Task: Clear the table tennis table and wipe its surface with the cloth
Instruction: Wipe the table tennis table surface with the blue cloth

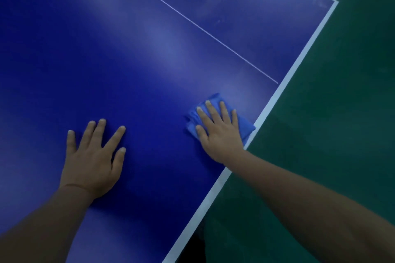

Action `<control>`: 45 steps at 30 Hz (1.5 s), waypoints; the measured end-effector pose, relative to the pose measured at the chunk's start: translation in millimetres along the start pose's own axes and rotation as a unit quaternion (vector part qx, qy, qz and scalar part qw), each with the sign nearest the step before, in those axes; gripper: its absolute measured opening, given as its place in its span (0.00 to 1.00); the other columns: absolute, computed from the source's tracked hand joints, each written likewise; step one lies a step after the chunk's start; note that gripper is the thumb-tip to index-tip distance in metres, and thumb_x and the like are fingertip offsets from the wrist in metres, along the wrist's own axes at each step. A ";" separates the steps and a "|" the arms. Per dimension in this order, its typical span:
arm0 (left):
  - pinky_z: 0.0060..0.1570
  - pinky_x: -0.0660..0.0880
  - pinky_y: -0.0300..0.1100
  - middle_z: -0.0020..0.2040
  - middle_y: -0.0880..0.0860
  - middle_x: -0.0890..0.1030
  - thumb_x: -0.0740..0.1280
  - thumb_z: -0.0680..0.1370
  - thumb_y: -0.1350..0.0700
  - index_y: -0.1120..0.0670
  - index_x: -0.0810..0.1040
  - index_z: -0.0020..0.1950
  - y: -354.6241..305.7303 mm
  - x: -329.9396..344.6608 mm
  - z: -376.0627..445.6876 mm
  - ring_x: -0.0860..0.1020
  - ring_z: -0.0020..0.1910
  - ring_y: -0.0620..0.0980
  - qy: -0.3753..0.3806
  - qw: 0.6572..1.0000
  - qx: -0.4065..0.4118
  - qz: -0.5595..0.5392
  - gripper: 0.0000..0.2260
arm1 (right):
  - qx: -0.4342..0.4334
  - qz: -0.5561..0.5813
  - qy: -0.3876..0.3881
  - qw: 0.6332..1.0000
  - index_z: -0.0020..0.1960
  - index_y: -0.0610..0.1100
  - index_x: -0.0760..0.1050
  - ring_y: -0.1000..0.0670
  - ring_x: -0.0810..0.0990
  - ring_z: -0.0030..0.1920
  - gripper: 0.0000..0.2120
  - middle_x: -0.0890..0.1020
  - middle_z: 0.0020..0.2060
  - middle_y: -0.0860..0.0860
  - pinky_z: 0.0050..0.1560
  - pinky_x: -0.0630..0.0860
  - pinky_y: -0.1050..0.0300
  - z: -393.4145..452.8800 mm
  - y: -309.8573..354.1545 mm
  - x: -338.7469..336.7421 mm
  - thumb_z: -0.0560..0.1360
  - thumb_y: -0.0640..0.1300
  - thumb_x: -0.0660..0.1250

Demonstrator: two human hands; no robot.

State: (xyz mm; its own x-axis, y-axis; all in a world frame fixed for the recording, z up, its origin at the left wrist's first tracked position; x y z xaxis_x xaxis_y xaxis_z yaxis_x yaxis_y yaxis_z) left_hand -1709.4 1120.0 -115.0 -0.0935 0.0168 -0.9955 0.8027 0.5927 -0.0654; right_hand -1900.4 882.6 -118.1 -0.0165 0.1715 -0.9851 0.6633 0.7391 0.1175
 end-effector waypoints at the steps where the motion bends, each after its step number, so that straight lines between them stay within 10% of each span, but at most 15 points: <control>1: 0.74 0.44 0.64 0.76 0.62 0.65 0.48 0.80 0.41 0.49 0.66 0.77 -3.1 -3.3 1.0 0.60 0.77 0.62 -0.006 1.000 0.005 0.028 0.28 | -0.020 -0.006 -0.001 1.000 0.80 0.55 0.57 0.43 0.48 0.80 0.29 0.56 0.80 0.53 0.77 0.44 0.34 7.8 -11.6 -4.6 0.81 0.61 0.44; 6: 0.74 0.43 0.62 0.75 0.62 0.67 0.50 0.79 0.43 0.57 0.73 0.72 -45.0 -19.4 20.7 0.61 0.76 0.63 -0.051 0.997 -0.046 -0.019 0.28 | 0.132 -0.008 -0.003 0.991 0.80 0.55 0.54 0.42 0.46 0.80 0.29 0.52 0.81 0.52 0.78 0.41 0.37 24.2 -109.6 -14.5 0.81 0.60 0.43; 16: 0.77 0.45 0.61 0.79 0.61 0.57 0.49 0.82 0.45 0.59 0.63 0.77 -141.6 -6.7 92.7 0.52 0.79 0.60 -0.086 0.984 -0.106 -0.118 0.28 | -0.077 0.042 -0.023 0.996 0.80 0.54 0.57 0.42 0.46 0.80 0.26 0.55 0.80 0.52 0.77 0.41 0.35 147.0 34.3 -20.2 0.83 0.57 0.47; 24: 0.76 0.49 0.64 0.77 0.59 0.64 0.48 0.82 0.45 0.56 0.68 0.76 -146.9 5.1 98.4 0.56 0.78 0.61 -0.030 0.992 -0.084 -0.088 0.26 | 0.227 0.029 -0.004 0.974 0.80 0.57 0.52 0.45 0.45 0.80 0.26 0.50 0.81 0.55 0.78 0.42 0.38 106.8 -211.4 -37.5 0.83 0.58 0.48; 28: 0.76 0.48 0.64 0.77 0.59 0.63 0.48 0.82 0.45 0.56 0.68 0.76 -146.8 6.0 98.7 0.55 0.79 0.60 -0.018 0.991 -0.087 -0.098 0.26 | 0.373 0.093 -0.029 0.923 0.81 0.55 0.51 0.42 0.42 0.80 0.26 0.48 0.81 0.53 0.77 0.41 0.35 87.2 -233.4 -32.5 0.84 0.56 0.47; 35: 0.76 0.47 0.64 0.77 0.60 0.63 0.48 0.82 0.46 0.56 0.68 0.75 -146.4 2.2 99.4 0.56 0.78 0.60 -0.028 0.990 -0.086 -0.107 0.27 | -0.091 0.008 -0.003 0.996 0.78 0.53 0.63 0.40 0.53 0.79 0.26 0.62 0.78 0.50 0.77 0.47 0.34 96.4 -63.3 -14.1 0.82 0.58 0.51; 41: 0.76 0.47 0.63 0.77 0.59 0.63 0.48 0.82 0.46 0.56 0.68 0.76 -147.9 3.4 100.1 0.56 0.78 0.60 -0.023 0.990 -0.091 -0.103 0.26 | 0.226 0.026 0.011 0.974 0.81 0.56 0.51 0.42 0.45 0.80 0.27 0.50 0.81 0.53 0.76 0.43 0.34 176.5 -263.0 -54.2 0.83 0.58 0.46; 45: 0.76 0.47 0.64 0.77 0.60 0.63 0.49 0.82 0.46 0.56 0.68 0.76 -146.8 1.7 100.6 0.56 0.78 0.61 -0.025 0.990 -0.090 -0.103 0.26 | 0.200 0.032 -0.033 0.979 0.80 0.55 0.54 0.40 0.48 0.80 0.27 0.53 0.81 0.52 0.76 0.45 0.32 174.8 -191.7 -48.9 0.82 0.57 0.48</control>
State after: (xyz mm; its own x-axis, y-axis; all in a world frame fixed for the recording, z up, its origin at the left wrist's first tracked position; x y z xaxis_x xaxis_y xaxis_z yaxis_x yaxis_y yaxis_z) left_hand -1768.2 952.0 -114.0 -0.2114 -0.1556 -0.9649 0.6513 0.7137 -0.2578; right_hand -1895.9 618.7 -114.5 0.0733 0.1568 -0.9849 0.9017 0.4115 0.1327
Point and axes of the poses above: each hand's wrist, its own z-axis towards the middle knuckle, its own x-axis out of the palm, y = z × x, the point moved 10 cm from there along z, towards the middle knuckle
